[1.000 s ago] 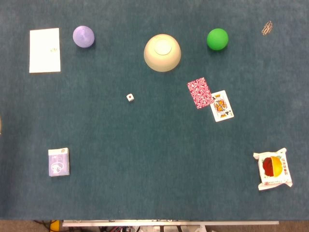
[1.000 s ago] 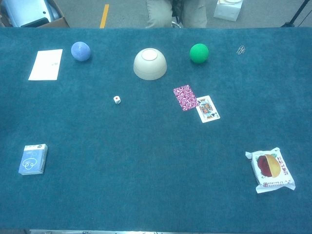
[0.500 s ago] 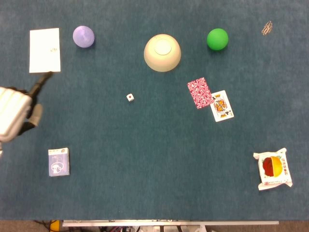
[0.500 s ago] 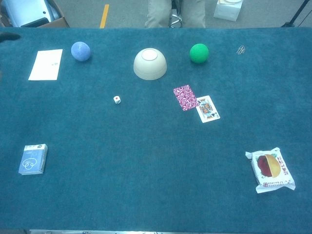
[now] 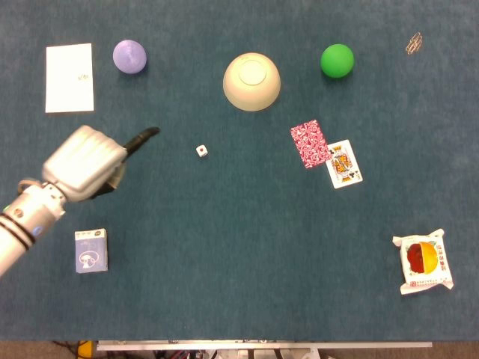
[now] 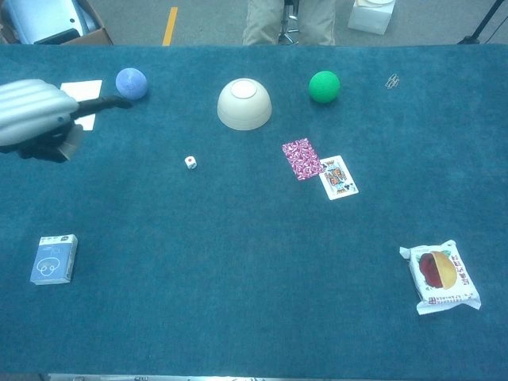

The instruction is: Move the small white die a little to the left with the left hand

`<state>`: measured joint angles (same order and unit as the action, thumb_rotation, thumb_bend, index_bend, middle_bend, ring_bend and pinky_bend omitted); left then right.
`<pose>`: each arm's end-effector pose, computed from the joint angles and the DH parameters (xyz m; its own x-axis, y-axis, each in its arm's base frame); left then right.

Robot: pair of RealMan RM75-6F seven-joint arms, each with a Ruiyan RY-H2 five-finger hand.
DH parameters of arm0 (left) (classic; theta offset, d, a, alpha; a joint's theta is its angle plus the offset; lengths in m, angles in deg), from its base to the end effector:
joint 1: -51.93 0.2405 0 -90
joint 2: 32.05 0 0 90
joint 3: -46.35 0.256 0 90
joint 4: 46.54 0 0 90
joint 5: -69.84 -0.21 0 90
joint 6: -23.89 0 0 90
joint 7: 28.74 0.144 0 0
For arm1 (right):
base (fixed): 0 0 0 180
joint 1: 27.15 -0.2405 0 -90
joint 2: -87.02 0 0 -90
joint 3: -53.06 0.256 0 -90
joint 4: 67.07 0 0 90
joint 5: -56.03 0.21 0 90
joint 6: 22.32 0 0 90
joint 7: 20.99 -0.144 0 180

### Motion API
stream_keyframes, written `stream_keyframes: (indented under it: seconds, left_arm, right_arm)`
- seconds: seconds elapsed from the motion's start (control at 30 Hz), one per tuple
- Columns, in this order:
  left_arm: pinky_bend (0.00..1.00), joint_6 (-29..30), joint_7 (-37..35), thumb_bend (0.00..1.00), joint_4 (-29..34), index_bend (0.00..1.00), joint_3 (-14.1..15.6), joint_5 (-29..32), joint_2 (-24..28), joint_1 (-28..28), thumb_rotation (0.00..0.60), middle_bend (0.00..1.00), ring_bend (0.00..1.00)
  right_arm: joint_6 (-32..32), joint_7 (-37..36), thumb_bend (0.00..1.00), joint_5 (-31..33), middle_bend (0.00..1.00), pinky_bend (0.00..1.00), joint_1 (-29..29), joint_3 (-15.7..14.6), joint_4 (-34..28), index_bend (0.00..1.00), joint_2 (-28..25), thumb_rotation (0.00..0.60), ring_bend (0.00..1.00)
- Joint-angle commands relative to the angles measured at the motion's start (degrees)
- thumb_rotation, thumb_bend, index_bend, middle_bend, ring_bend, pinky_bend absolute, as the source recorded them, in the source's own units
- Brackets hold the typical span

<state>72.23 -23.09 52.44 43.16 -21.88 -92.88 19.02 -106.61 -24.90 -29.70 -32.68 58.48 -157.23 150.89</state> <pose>-0.2036 0.2796 0.0829 0.6574 0.3075 0.6879 0.7045 -0.5747 -0.4164 -0.3140 -0.1946 0.1693 0.3671 0.0358 0.9295 -0.9298 -0.0157 0.3679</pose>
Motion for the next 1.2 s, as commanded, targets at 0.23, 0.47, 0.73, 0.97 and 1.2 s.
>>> stream_keyframes:
  seconds: [0.23, 0.47, 0.73, 0.97, 1.2]
  left_arm:
    - [1.00, -7.4, 0.6, 1.00, -2.7, 0.02, -0.6, 6.8, -5.5, -5.5, 0.600, 1.00, 1.00]
    - [1.00, -9.7, 0.7, 1.00, -5.7, 0.02, -0.6, 9.6, -9.2, -8.0, 0.600, 1.00, 1.00]
    - [1.00, -11.4, 1.5, 1.00, -7.7, 0.02, -0.5, 12.0, -12.4, -10.4, 0.600, 1.00, 1.00]
    - [1.00, -13.4, 3.3, 1.00, -9.8, 0.02, 0.0, 14.7, -15.3, -12.4, 0.600, 1.00, 1.00]
    - [1.00, -14.1, 4.3, 1.00, -12.1, 0.02, 0.5, 17.6, -17.9, -13.6, 0.600, 1.00, 1.00]
  right_arm:
    - [0.8, 0.1, 0.30, 0.6, 0.22, 0.23, -0.4, 0.0, 0.3, 0.31, 0.1, 0.600, 0.11]
    - [0.8, -0.2, 0.30, 0.8, 0.22, 0.23, -0.6, 0.2, 0.1, 0.31, -0.3, 0.600, 0.11]
    - [0.8, -0.6, 0.30, 1.2, 0.22, 0.23, -0.5, 0.2, 0.2, 0.31, -0.6, 0.600, 0.11]
    - [0.6, -1.1, 0.30, 1.3, 0.22, 0.23, -0.3, 0.2, 0.4, 0.31, -0.8, 0.600, 0.11]
    - [0.6, -1.4, 0.30, 1.3, 0.22, 0.23, -0.3, 0.2, 0.6, 0.30, -0.9, 0.600, 0.11]
